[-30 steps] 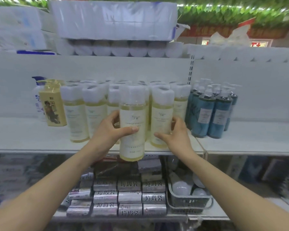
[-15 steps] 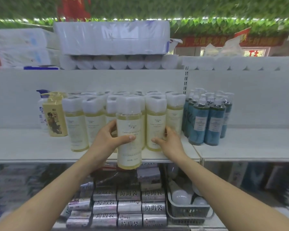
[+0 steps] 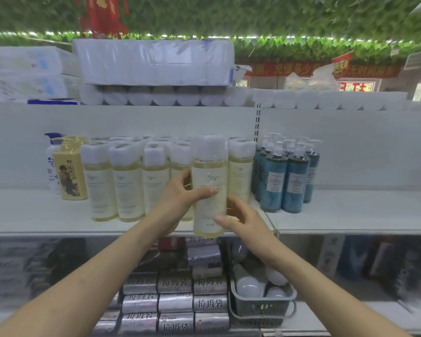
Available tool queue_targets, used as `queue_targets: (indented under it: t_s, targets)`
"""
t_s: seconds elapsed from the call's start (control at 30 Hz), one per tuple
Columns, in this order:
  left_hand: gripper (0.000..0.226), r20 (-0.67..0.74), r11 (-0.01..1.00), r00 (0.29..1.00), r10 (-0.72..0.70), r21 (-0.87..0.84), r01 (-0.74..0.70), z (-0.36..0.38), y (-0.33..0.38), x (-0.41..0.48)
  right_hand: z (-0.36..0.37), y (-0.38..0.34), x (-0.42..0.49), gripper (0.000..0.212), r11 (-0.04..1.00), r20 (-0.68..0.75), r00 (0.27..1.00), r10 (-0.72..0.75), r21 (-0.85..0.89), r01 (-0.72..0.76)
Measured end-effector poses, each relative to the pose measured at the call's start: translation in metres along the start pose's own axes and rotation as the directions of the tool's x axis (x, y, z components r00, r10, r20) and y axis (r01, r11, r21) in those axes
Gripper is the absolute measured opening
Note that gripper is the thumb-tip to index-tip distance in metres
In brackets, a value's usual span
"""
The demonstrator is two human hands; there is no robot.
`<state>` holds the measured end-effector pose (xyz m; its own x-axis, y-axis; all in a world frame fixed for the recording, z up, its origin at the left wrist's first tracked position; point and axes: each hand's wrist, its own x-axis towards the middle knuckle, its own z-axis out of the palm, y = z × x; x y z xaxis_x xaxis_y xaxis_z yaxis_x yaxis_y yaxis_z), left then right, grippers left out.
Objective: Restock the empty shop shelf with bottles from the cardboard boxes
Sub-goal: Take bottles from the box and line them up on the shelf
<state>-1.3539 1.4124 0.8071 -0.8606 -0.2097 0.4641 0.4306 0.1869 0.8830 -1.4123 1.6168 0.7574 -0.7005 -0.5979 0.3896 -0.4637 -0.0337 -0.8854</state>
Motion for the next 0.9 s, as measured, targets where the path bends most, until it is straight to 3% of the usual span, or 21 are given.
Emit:
queue_targets:
  t_s: [0.2,0.4,0.53,0.63,0.77,0.9]
  targets:
    - [0.069,0.131,0.999,0.991,-0.022,-0.021,0.025,0.056,0.005,0.017,-0.033,0.002,0.000,0.067,0.992,-0.198,0.980,-0.004,-0.123,-0.021]
    - [0.070,0.081,0.961,0.994,0.071,0.261,-0.090,0.067,0.010,0.018,-0.061,0.019,0.007,0.069,0.970,-0.357,0.934,0.031,-0.213,-0.114]
    - [0.054,0.037,0.850,0.986,0.165,0.502,-0.162,0.049,-0.006,0.006,-0.064,0.034,0.014,0.066,0.941,-0.357,0.928,0.107,-0.264,-0.210]
    - [0.046,0.082,0.742,0.969,0.233,0.630,-0.232,0.037,-0.020,0.001,-0.061,0.045,0.018,0.068,0.942,-0.357,0.924,0.135,-0.243,-0.231]
    - [0.051,0.133,0.560,0.962,0.237,0.791,-0.247,0.033,-0.038,-0.003,-0.065,0.045,0.021,0.071,0.951,-0.282,0.948,0.145,-0.226,-0.212]
    - [0.062,0.113,0.488,0.979,0.168,0.853,-0.183,0.040,-0.053,-0.010,-0.067,0.041,0.015,0.077,0.962,-0.261,0.960,0.098,-0.224,-0.159]
